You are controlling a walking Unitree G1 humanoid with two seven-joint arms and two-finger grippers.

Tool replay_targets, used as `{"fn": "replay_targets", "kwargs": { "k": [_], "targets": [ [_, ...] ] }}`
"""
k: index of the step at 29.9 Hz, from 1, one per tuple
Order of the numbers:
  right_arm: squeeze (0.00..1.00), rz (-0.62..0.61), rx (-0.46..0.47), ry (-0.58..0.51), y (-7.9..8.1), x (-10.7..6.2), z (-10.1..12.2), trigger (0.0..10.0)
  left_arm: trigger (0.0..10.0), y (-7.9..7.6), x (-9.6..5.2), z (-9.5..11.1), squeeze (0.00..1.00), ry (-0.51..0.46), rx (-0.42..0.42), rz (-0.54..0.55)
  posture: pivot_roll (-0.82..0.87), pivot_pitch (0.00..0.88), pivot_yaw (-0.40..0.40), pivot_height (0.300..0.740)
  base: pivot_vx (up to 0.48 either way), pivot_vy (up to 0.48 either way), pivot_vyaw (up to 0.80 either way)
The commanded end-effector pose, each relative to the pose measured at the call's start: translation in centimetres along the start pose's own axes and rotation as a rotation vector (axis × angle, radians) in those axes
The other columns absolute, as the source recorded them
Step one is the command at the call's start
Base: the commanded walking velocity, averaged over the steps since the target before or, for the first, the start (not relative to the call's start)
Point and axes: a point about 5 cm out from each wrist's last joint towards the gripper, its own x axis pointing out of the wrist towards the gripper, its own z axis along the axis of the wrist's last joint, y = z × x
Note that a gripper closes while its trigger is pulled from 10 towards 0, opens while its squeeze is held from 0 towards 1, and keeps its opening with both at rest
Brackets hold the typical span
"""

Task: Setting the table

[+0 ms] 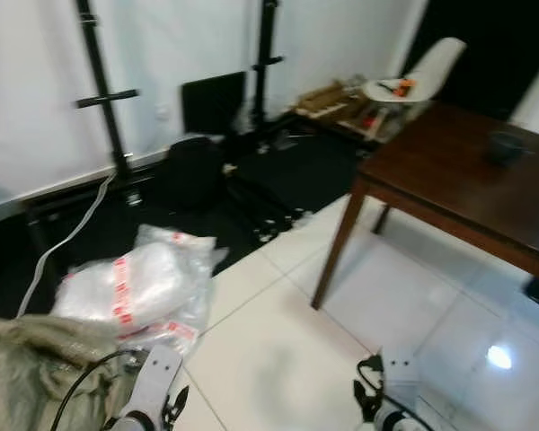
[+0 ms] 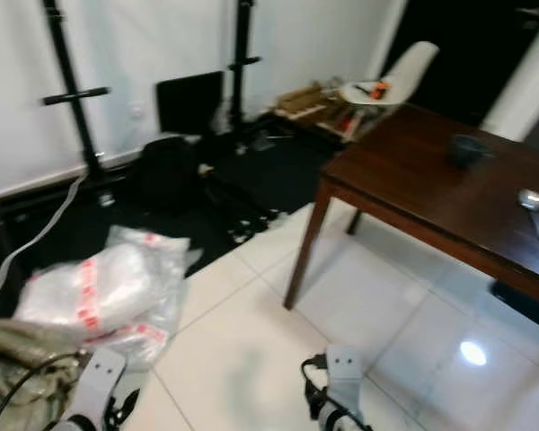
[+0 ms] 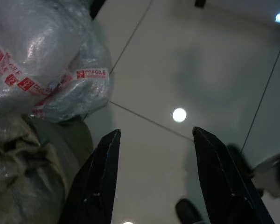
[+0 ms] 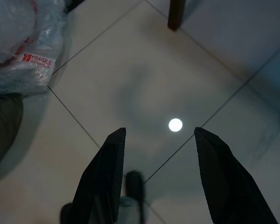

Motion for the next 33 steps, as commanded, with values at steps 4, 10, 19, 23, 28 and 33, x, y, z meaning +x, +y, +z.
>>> {"fn": "replay_targets", "kwargs": {
  "k": [4,10,19,23,28,33],
  "targets": [
    [0.00,-0.015,-0.006,0.016,-0.5,-0.2,-0.4,10.0,10.0,-0.3,0.0,-0.2,0.00,0.007,-0.001,-0.007,-0.02,0.000,0.055,0.740,0.000,0.000,-0.80],
    [0.00,-0.014,-0.009,0.015,-0.5,-0.1,-0.3,10.0,10.0,-0.2,0.1,-0.1,0.00,0.005,-0.001,-0.003,-0.02,0.000,0.053,0.740,0.000,0.000,-0.80],
    [0.00,-0.025,-0.039,-0.024,-0.7,-0.1,0.4,10.0,10.0,0.6,0.3,1.2,0.00,-0.042,-0.003,0.036,-0.03,0.000,0.055,0.740,0.000,0.000,-0.80],
    [0.00,-0.042,-0.048,-0.132,-1.2,0.0,2.8,10.0,10.0,1.6,0.6,4.4,0.00,-0.156,-0.012,0.076,-0.03,0.000,0.060,0.740,0.000,0.000,-0.80],
    [0.00,-0.095,-0.022,-0.391,-2.2,-0.4,9.5,10.0,10.0,2.5,0.3,11.7,0.00,-0.410,-0.006,0.130,-0.04,0.000,0.067,0.740,0.000,0.000,-0.80],
    [0.00,-0.082,0.027,-0.659,-2.2,-2.0,16.9,10.0,10.0,2.6,-0.6,17.7,0.00,-0.608,-0.031,0.202,-0.04,0.000,0.067,0.740,0.000,0.000,-0.80]
  ]
}}
